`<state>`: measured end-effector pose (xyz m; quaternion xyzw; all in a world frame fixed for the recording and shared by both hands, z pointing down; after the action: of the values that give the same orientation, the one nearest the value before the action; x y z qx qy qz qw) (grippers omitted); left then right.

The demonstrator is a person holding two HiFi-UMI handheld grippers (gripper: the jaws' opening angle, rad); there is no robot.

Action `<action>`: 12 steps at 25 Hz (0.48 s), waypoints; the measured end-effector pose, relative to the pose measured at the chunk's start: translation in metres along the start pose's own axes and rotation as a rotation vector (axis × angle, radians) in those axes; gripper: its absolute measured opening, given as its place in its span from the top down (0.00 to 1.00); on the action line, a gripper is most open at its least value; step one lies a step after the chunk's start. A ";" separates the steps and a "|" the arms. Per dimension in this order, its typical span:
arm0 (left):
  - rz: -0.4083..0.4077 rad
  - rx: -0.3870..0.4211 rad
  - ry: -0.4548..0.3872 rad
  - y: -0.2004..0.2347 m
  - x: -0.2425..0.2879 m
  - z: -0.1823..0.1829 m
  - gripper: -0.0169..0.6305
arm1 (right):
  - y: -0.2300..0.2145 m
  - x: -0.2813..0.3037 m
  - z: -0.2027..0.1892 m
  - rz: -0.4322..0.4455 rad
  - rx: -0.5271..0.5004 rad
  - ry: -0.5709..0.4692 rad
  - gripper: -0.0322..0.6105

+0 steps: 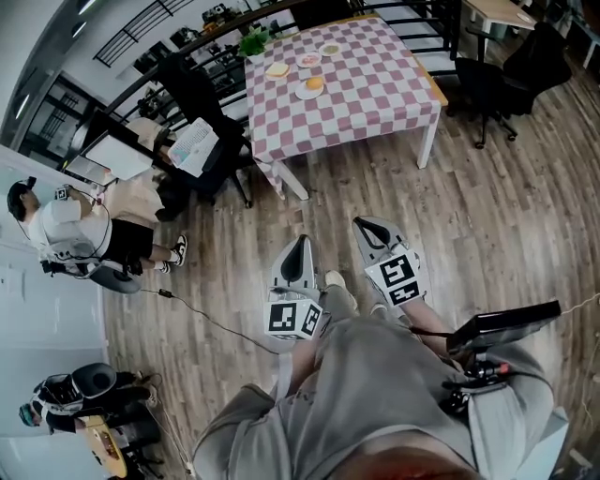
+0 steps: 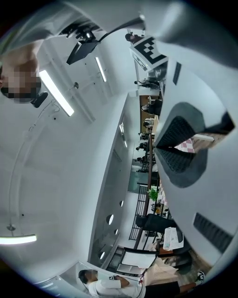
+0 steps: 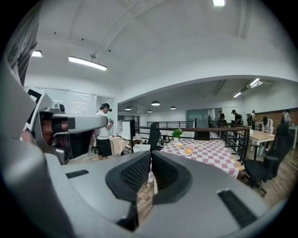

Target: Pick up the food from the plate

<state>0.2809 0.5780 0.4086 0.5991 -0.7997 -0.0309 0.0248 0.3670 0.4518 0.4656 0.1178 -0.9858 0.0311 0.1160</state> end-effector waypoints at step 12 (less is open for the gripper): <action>-0.059 0.033 0.031 -0.006 0.040 -0.008 0.96 | -0.030 0.007 -0.017 -0.030 0.040 0.027 0.93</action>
<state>0.2763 0.5374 0.4163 0.6232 -0.7815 -0.0091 0.0263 0.3717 0.4229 0.4849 0.1345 -0.9814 0.0504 0.1271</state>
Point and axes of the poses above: the fingertips, and each gripper's own axes: x forward along the fingers, y to its left, z out of its top, the point moved 4 cm from there along -x, backward along the fingers, and after that the axes turned 2 degrees about y, right-handed, at the moved point
